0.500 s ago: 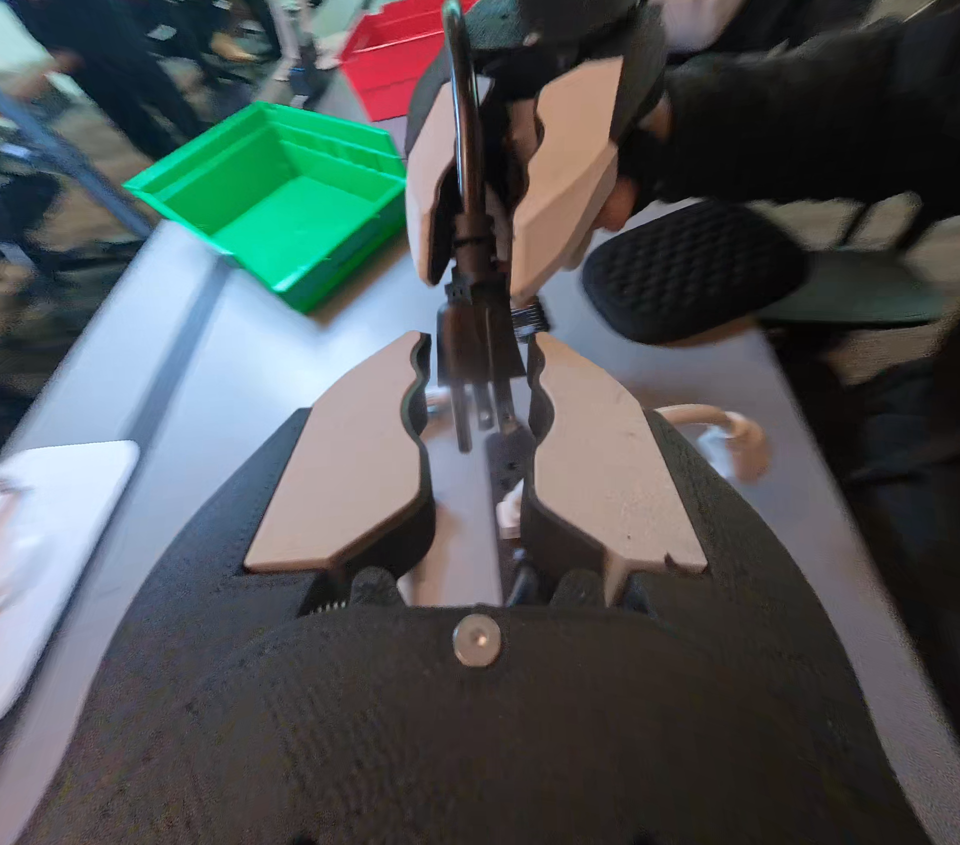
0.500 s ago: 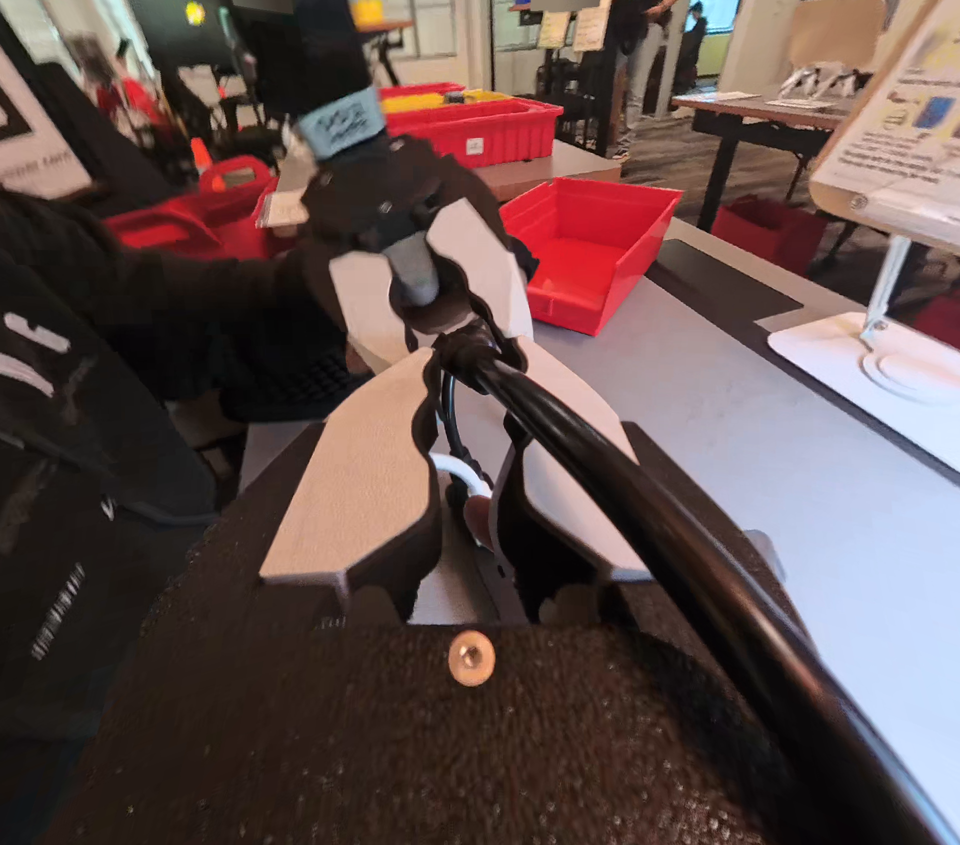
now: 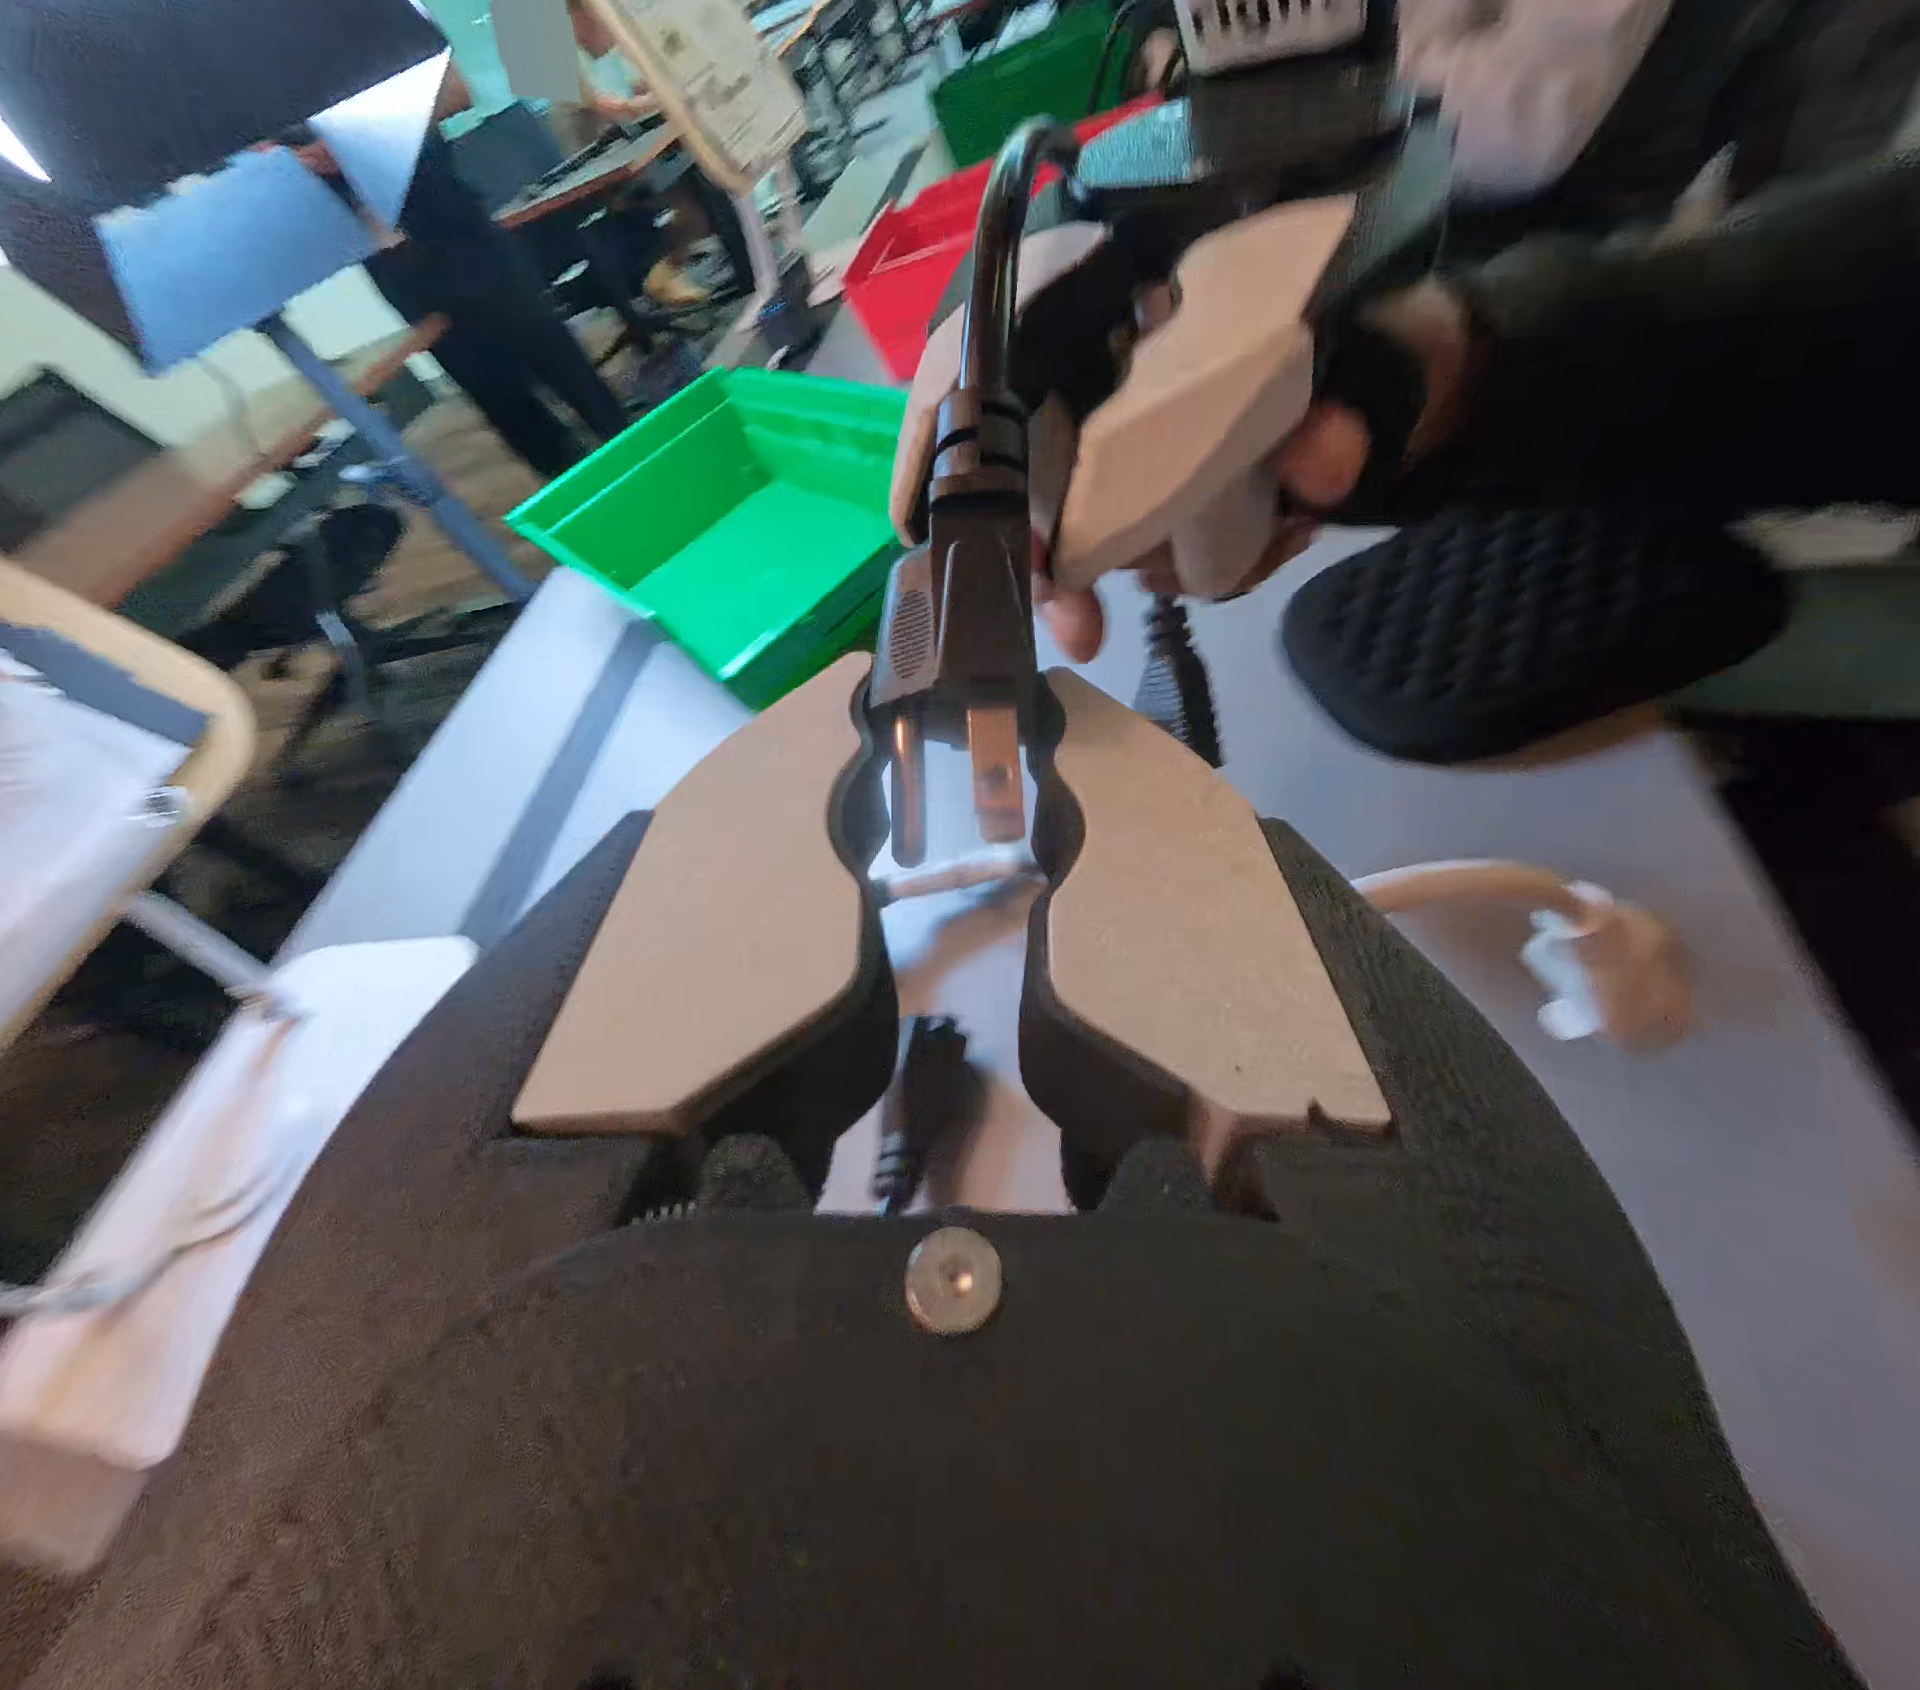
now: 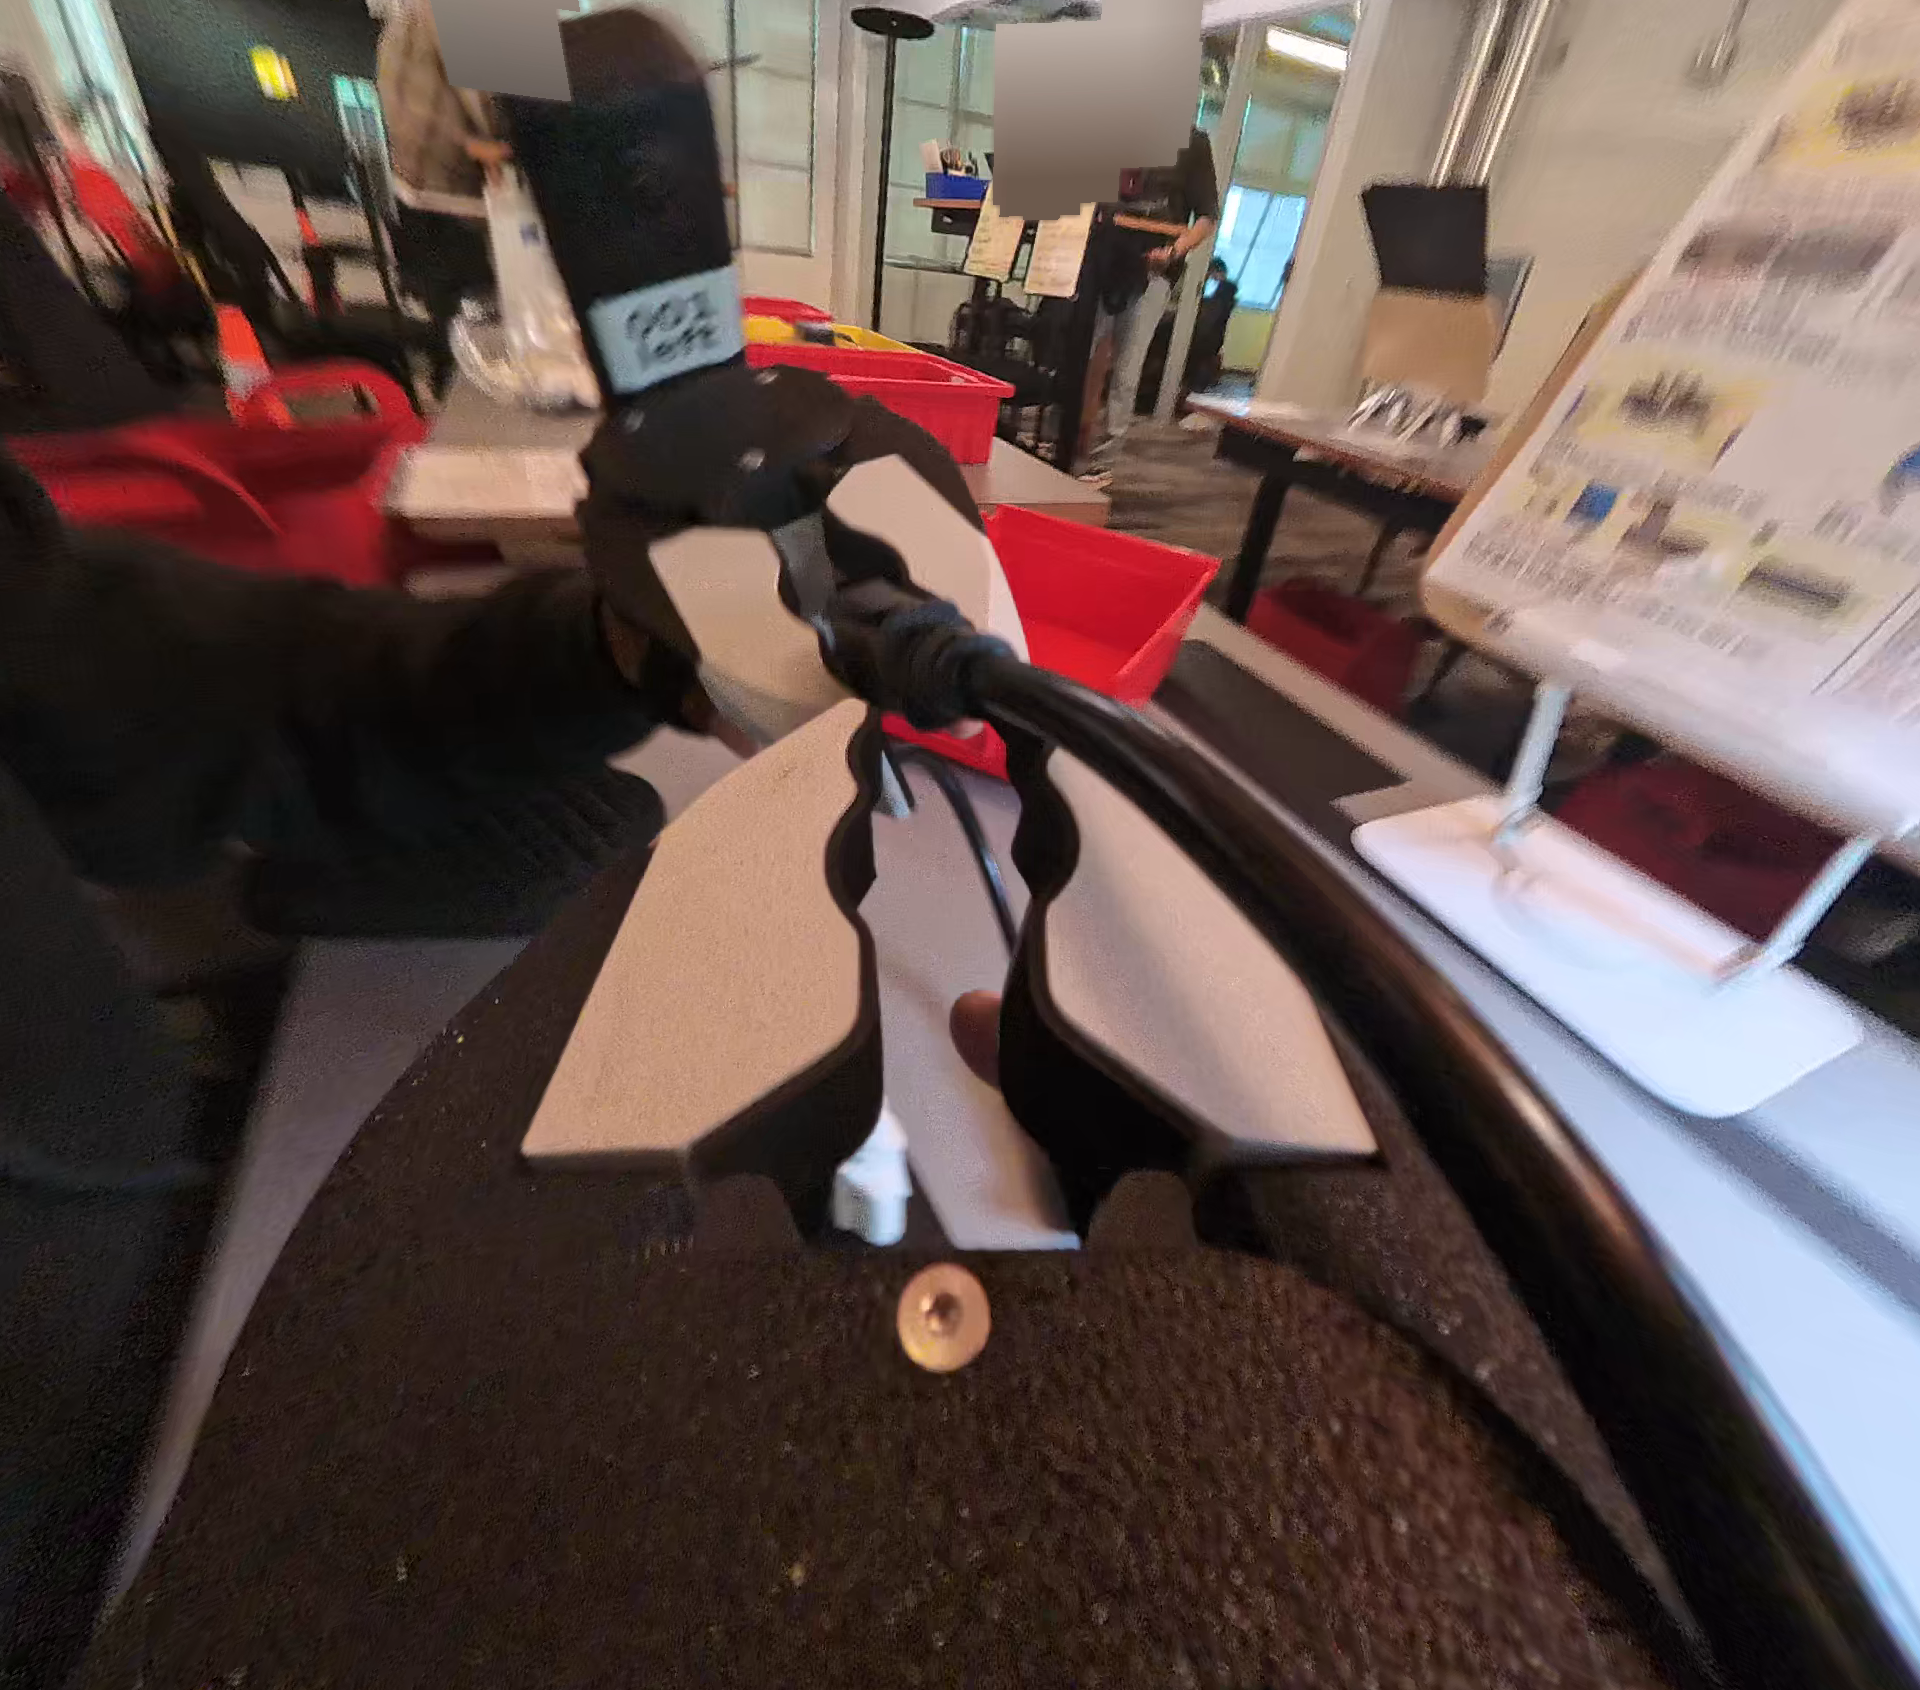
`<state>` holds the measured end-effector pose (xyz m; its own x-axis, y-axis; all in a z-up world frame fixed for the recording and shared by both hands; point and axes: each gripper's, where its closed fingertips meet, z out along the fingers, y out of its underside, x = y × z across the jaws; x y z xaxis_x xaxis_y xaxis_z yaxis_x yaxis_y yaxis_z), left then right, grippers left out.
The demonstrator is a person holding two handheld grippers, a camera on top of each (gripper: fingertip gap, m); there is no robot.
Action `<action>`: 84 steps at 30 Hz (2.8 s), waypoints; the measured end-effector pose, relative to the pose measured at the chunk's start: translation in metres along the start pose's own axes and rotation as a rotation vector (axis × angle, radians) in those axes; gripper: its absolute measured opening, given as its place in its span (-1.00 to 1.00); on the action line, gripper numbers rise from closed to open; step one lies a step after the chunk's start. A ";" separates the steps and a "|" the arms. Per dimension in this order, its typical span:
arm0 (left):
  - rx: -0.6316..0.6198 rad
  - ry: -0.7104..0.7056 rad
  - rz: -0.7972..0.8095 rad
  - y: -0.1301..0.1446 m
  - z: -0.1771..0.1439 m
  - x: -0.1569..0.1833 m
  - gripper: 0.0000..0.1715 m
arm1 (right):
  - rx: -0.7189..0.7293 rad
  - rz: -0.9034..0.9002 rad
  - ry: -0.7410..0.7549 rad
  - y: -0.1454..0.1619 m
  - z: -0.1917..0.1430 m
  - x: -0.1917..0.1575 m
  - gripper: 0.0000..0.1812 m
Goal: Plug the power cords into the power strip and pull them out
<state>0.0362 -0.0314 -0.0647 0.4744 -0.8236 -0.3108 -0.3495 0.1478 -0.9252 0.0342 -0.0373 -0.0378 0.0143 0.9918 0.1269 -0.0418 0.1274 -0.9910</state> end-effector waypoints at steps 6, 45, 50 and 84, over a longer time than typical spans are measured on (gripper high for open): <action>0.224 0.138 -0.229 -0.037 -0.032 -0.012 -0.87 | -0.101 0.028 -0.233 0.020 0.001 -0.055 -0.57; 0.127 0.006 -0.285 -0.001 -0.077 -0.067 -0.76 | -0.954 -0.744 -0.182 0.227 -0.041 0.000 -0.56; 0.120 0.003 -0.276 -0.002 -0.078 -0.066 -0.75 | -0.874 -0.980 -0.131 0.218 -0.040 0.006 -0.79; 0.001 0.202 -0.279 0.019 0.000 -0.005 -0.53 | -0.072 -0.241 0.030 -0.108 -0.059 0.048 -0.83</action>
<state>0.0272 -0.0251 -0.0804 0.3823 -0.9240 0.0034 -0.2279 -0.0979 -0.9687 0.0985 -0.0039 0.0730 0.0451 0.9320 0.3598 0.0373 0.3583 -0.9329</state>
